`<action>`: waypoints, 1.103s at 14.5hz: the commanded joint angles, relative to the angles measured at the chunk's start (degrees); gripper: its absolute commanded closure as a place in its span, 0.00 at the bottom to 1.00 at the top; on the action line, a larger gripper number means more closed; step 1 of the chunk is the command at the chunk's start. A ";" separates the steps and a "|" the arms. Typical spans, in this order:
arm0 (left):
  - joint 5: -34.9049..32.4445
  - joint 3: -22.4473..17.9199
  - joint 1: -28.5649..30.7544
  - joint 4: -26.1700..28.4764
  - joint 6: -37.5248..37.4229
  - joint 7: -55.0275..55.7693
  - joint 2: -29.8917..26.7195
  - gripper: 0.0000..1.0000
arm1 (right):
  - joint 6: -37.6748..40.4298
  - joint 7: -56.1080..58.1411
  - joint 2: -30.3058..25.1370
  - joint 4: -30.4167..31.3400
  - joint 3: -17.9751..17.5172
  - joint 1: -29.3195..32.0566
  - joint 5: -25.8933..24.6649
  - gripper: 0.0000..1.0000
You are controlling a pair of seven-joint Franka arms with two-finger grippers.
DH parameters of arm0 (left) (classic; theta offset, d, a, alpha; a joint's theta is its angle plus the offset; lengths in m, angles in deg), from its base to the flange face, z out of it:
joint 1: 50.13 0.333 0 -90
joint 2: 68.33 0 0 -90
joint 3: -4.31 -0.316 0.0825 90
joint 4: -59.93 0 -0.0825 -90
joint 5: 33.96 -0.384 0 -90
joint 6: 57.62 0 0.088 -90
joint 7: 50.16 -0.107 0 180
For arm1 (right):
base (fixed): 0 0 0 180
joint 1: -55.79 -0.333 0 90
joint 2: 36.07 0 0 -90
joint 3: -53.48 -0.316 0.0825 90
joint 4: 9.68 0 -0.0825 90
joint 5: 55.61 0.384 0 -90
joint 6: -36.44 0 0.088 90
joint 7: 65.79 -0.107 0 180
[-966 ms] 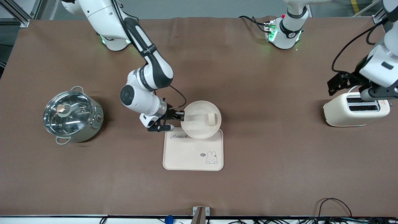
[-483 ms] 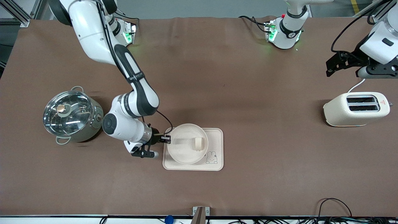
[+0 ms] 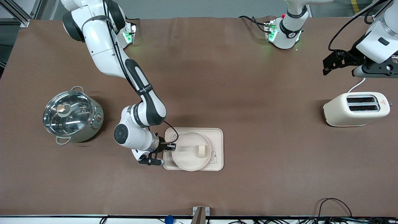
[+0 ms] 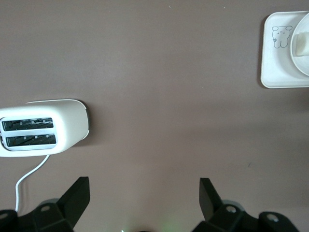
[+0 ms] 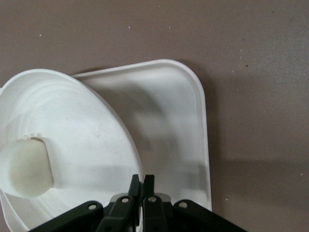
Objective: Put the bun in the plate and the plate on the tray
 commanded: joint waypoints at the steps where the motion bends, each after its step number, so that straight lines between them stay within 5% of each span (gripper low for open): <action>1: 0.12 -0.29 0.13 0.58 -0.36 -1.33 -0.84 0.00 | 0.75 -1.52 0.07 -1.03 0.25 0.07 -1.06 0.96; 2: 0.12 -0.29 0.05 0.67 -0.44 -1.33 -0.84 0.00 | 0.75 -1.52 0.07 -1.03 0.25 0.07 -1.06 0.73; 8: -0.14 -0.29 0.05 0.58 -0.80 -1.25 -0.84 0.00 | 2.59 -1.87 -3.17 2.93 0.25 -0.11 -1.06 0.23; 10: -0.23 -0.29 -0.04 0.58 -0.80 -1.25 -0.58 0.00 | 5.14 -3.10 -5.19 3.28 2.87 -0.63 -1.50 0.03; 12: -0.58 -0.29 0.05 0.50 -0.80 -0.98 -0.66 0.00 | 5.41 -2.58 -8.17 5.56 7.35 -2.30 -2.82 0.00; 16: -0.58 -0.64 0.13 0.15 -0.80 -0.98 -0.57 0.00 | 8.20 0.15 -12.84 5.74 10.44 -1.34 -3.26 0.00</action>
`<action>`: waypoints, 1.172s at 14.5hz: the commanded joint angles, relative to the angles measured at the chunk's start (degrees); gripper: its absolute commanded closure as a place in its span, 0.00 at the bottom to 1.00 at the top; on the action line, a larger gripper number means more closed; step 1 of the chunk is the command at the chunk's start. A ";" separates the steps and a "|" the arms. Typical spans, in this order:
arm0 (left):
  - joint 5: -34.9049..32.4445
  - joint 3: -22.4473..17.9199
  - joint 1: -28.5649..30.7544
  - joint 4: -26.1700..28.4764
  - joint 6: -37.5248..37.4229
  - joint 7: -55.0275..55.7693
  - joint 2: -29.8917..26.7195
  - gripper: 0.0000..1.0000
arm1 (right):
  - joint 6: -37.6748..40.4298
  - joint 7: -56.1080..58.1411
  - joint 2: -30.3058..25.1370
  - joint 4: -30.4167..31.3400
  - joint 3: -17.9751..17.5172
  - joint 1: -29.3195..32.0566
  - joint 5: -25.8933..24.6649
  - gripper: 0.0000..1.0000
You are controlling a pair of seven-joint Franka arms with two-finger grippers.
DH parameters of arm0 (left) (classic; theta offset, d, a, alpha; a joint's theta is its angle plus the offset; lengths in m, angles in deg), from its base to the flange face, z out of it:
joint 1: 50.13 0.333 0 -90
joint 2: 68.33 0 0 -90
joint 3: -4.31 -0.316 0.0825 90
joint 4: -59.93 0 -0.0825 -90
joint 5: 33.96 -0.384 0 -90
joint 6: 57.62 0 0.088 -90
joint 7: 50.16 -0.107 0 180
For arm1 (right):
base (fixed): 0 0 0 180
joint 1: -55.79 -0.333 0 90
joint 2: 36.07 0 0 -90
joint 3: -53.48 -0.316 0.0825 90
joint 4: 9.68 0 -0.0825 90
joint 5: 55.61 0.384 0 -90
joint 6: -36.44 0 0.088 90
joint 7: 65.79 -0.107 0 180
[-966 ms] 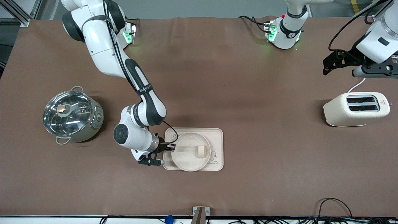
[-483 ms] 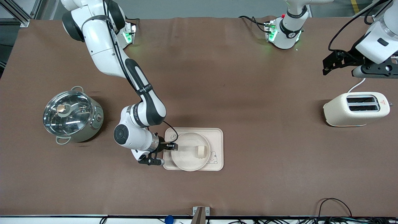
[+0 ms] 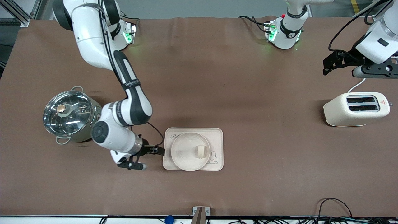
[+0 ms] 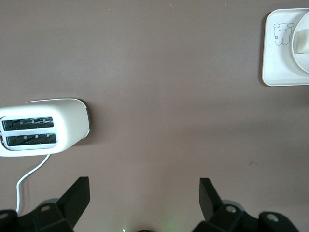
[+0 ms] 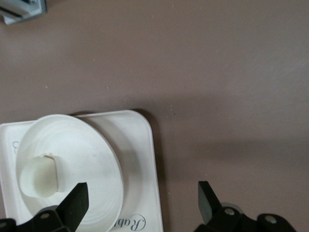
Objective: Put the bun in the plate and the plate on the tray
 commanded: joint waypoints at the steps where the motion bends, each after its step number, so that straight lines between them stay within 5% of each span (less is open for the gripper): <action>1: -0.56 -0.48 0.13 -0.37 -0.75 -0.76 -0.58 0.00 | 5.26 0.96 -5.85 4.35 3.07 -0.16 -0.91 0.00; 6: -3.54 -0.31 -0.13 -1.08 -0.84 -0.76 -0.40 0.00 | 22.84 7.01 -16.21 4.35 11.61 2.02 -7.12 0.00; 11: -3.55 -0.22 -0.04 -2.13 -0.93 -0.76 -0.14 0.00 | 35.86 12.83 -27.19 4.35 12.50 10.71 -19.44 0.00; 15: -3.55 -0.22 -0.04 -2.57 -0.84 -0.76 -0.05 0.00 | 39.56 18.17 -33.36 4.35 11.71 16.44 -21.56 0.00; 17: -3.55 -0.22 0.04 -2.66 -0.84 -0.85 0.04 0.00 | 39.75 18.80 -35.73 5.22 7.96 20.73 -21.83 0.00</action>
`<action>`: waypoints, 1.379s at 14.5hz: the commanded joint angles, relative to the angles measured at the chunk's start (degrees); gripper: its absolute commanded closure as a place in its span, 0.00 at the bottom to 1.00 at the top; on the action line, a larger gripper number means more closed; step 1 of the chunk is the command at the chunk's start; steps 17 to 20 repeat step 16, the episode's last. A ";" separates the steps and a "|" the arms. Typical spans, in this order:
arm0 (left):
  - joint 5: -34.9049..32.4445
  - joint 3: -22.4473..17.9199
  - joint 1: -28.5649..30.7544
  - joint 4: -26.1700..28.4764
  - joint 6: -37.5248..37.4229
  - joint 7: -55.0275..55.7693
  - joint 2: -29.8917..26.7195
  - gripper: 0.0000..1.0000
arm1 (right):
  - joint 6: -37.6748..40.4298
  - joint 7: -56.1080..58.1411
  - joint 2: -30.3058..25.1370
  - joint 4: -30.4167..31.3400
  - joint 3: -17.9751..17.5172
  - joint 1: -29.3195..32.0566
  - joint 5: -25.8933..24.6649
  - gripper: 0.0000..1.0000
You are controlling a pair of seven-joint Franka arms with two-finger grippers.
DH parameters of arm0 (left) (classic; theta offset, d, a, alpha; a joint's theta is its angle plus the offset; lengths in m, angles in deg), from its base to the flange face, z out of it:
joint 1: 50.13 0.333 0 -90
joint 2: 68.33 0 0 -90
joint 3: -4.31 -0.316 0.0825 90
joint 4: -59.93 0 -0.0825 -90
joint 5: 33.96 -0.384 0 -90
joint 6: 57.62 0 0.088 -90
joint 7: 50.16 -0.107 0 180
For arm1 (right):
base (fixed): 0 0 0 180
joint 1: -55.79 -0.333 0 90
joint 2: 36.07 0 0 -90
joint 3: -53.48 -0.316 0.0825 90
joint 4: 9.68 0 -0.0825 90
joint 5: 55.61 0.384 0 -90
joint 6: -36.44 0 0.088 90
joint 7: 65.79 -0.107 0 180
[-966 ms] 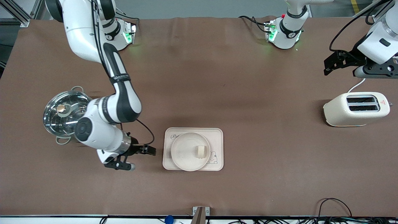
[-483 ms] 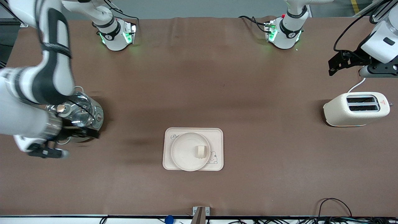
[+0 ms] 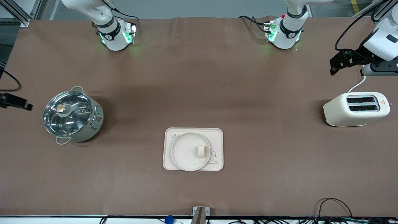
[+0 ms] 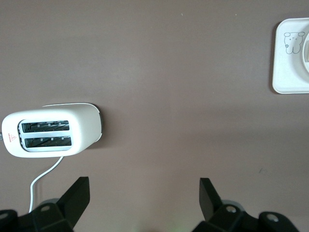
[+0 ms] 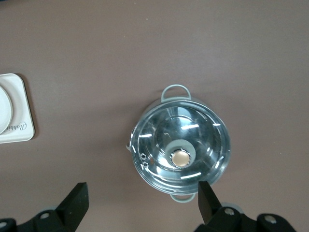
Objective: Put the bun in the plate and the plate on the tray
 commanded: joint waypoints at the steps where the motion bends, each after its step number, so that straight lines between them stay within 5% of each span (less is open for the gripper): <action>1: -1.05 0.10 -0.05 -1.37 -0.84 -1.11 0.19 0.00 | -0.81 0.99 -5.82 5.16 -8.84 6.68 -2.32 0.00; 3: -1.05 -0.08 0.04 -1.73 -0.84 -1.11 0.19 0.00 | -1.52 0.46 -10.04 8.32 -12.92 8.30 -5.04 0.00; 8: -0.26 0.01 -0.05 -1.90 -2.07 -1.11 0.02 0.00 | -4.95 0.29 -16.04 15.37 -16.87 8.30 -6.36 0.00; 20: 0.00 0.10 -0.13 -1.90 -3.22 -1.11 0.02 0.00 | -4.24 0.29 -16.83 15.46 -17.41 6.02 -10.41 0.00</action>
